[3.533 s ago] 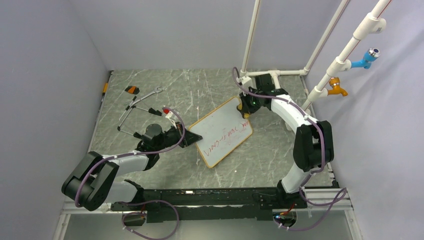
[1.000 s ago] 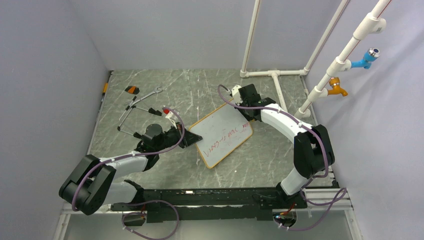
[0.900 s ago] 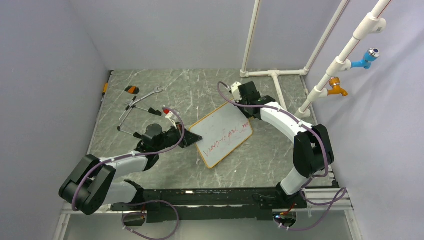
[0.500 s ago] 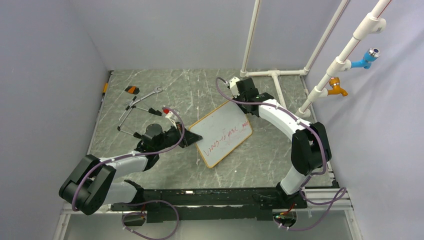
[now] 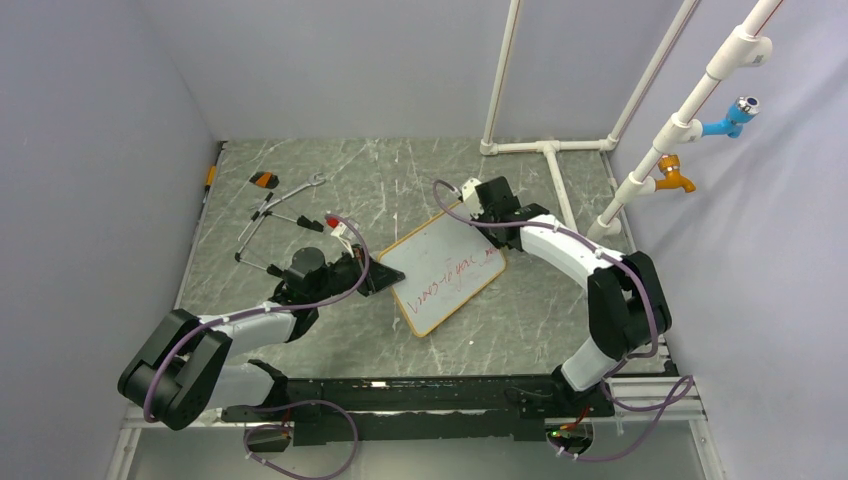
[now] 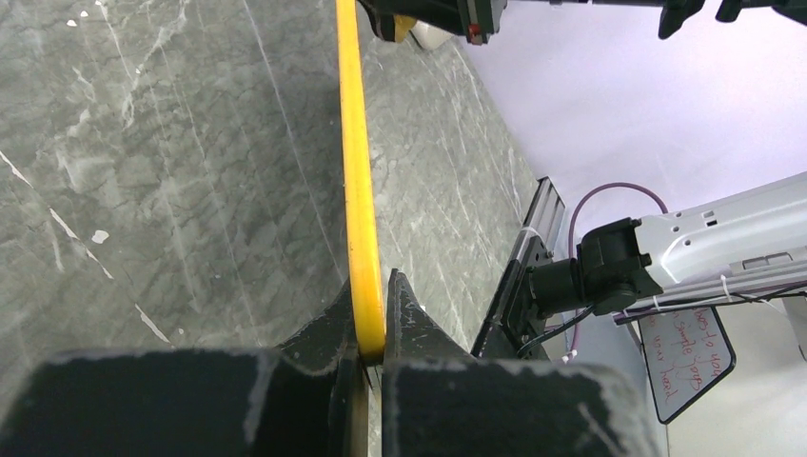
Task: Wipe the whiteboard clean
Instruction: Erase the whiteboard at the center of the board.
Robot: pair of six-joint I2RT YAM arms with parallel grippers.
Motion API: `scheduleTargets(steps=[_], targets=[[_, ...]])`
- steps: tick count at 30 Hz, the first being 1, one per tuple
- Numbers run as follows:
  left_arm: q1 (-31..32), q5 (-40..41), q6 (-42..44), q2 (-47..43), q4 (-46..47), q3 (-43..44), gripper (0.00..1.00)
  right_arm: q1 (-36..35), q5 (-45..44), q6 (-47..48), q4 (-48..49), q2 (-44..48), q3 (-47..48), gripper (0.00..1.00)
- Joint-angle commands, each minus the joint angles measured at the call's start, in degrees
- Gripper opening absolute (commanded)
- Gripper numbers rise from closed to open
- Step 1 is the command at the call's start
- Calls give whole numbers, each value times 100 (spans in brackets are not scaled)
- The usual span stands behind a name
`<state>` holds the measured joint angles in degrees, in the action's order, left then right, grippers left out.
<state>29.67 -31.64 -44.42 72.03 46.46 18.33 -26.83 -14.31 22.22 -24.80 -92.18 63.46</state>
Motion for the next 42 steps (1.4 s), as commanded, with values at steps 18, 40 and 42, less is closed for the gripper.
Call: scheduleTargets(steps=[18,40,42], targets=[[151,-558,-173,-38,1307,210,0,-855,4132,-936,812,113,352,0],[84,-557,-206,-197,1431,89,0,232,2535,-1139,1249,297,-326,0],[70,-554,-230,-177,1485,76,0,-16,3203,-834,989,257,-317,0]])
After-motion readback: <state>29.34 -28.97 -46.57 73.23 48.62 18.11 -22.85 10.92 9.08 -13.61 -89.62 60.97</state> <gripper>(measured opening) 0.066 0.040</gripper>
